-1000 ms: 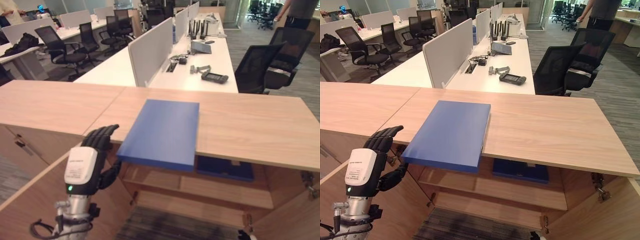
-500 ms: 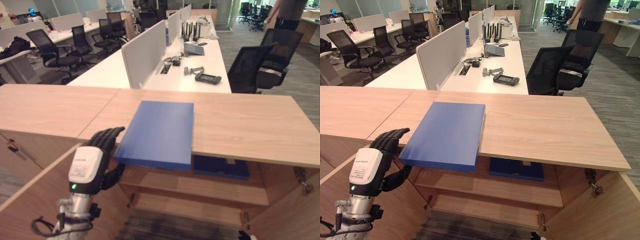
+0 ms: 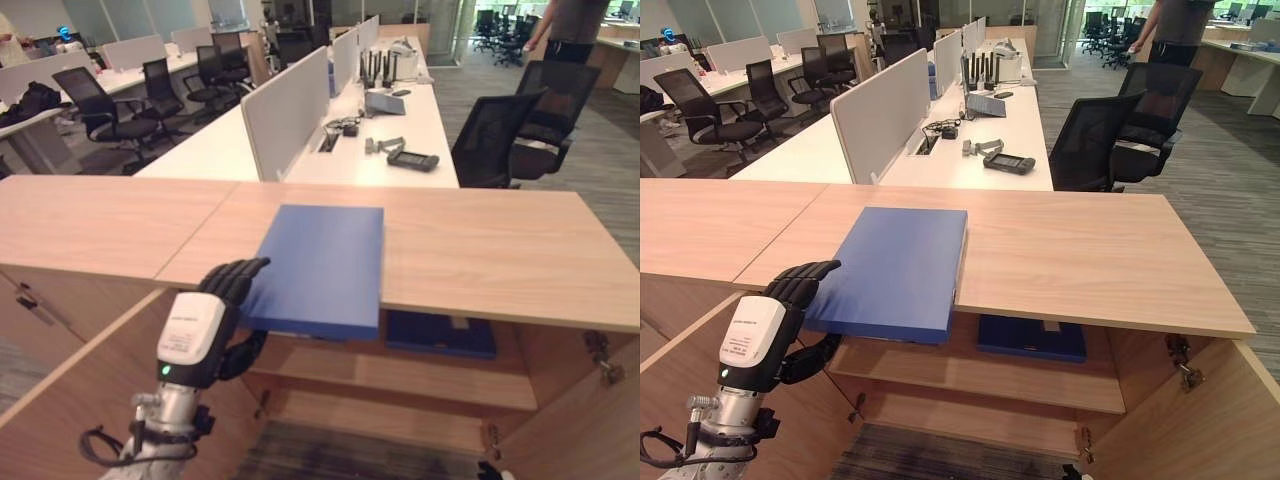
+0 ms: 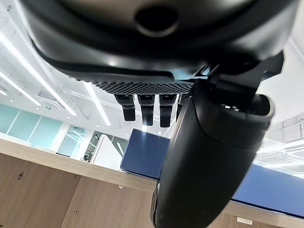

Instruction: Put the empty folder in the office cabinet

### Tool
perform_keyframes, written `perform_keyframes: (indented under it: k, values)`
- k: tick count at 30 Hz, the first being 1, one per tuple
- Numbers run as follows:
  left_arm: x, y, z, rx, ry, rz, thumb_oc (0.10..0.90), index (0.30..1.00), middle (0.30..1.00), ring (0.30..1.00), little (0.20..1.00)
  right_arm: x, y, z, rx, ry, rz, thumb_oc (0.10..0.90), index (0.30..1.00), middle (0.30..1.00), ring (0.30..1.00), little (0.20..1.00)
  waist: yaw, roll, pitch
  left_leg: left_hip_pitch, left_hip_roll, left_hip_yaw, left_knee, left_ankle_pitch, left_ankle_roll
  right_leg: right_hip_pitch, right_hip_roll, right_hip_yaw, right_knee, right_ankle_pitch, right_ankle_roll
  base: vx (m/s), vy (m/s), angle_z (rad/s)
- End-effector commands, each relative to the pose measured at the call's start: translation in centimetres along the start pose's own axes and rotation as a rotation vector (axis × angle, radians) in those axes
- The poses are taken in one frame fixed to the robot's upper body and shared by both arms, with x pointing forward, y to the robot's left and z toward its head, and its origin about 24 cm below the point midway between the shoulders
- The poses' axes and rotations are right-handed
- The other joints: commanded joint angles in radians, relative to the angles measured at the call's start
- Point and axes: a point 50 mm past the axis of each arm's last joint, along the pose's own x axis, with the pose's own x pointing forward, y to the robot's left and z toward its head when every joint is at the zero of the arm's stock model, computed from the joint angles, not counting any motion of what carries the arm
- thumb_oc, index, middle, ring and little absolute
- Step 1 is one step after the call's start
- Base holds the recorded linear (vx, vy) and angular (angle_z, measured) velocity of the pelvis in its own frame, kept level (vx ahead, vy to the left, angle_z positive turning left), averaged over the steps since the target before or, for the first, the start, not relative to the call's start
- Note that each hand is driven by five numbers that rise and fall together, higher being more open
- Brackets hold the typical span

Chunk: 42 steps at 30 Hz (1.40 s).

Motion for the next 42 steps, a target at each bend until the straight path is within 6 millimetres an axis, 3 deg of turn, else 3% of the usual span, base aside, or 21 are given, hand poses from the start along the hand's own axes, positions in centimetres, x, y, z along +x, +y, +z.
perform_keyframes:
  k: [1, 30, 31, 32, 42]
  values:
    - [3.6, 3.4, 2.0, -0.03, -0.185, 0.193, 0.8, 0.9, 0.9, 0.9, 0.9, 0.8, 0.2, 2.6, 0.05, -0.068, -0.02, 0.8, 0.9, 0.9, 0.9, 0.9, -0.014, -0.024, -0.011, -0.02, 0.048, -0.019, -0.002, 0.03, -0.059, 0.024, -0.051, 0.019, 0.047, -0.102, 0.078, 0.0, -0.009, -0.04]
    - [5.2, 2.8, 3.2, -0.025, -0.276, 0.138, 0.8, 0.9, 0.9, 0.9, 0.9, 0.8, 0.3, 2.3, 0.102, -0.028, -0.019, 0.8, 0.9, 0.9, 0.9, 0.9, -0.049, -0.007, -0.015, -0.015, 0.053, 0.008, -0.002, 0.042, -0.061, 0.01, -0.05, 0.043, 0.049, -0.092, 0.078, 0.0, -0.002, -0.02]
    - [5.2, 2.8, 3.1, -0.021, -0.271, 0.133, 0.568, 0.552, 0.552, 0.552, 0.552, 0.8, 0.2, 2.3, 0.111, -0.03, -0.021, 0.8, 0.9, 0.9, 0.9, 0.9, -0.053, -0.007, -0.014, -0.015, 0.055, 0.01, -0.002, 0.042, -0.061, 0.009, -0.05, 0.045, 0.05, -0.092, 0.079, 0.0, 0.0, 0.0]
    - [5.2, 2.8, 3.1, -0.021, -0.271, 0.133, 0.4, 0.3, 0.3, 0.3, 0.3, 0.8, 0.2, 2.3, 0.111, -0.029, -0.021, 0.8, 0.9, 0.9, 0.9, 0.9, -0.053, -0.007, -0.015, -0.014, 0.055, 0.011, -0.002, 0.041, -0.061, 0.008, -0.05, 0.046, 0.05, -0.092, 0.079, -0.01, -0.003, -0.06]
    - [4.8, 2.5, 2.7, -0.037, -0.235, 0.102, 0.4, 0.3, 0.3, 0.3, 0.3, 0.8, 0.1, 1.9, 0.132, -0.006, -0.03, 0.8, 0.9, 0.9, 0.9, 0.9, -0.056, -0.015, -0.016, -0.013, 0.056, 0.018, -0.002, 0.039, -0.06, 0.008, -0.051, 0.055, 0.047, -0.087, 0.081, 0.0, -0.001, -0.02]
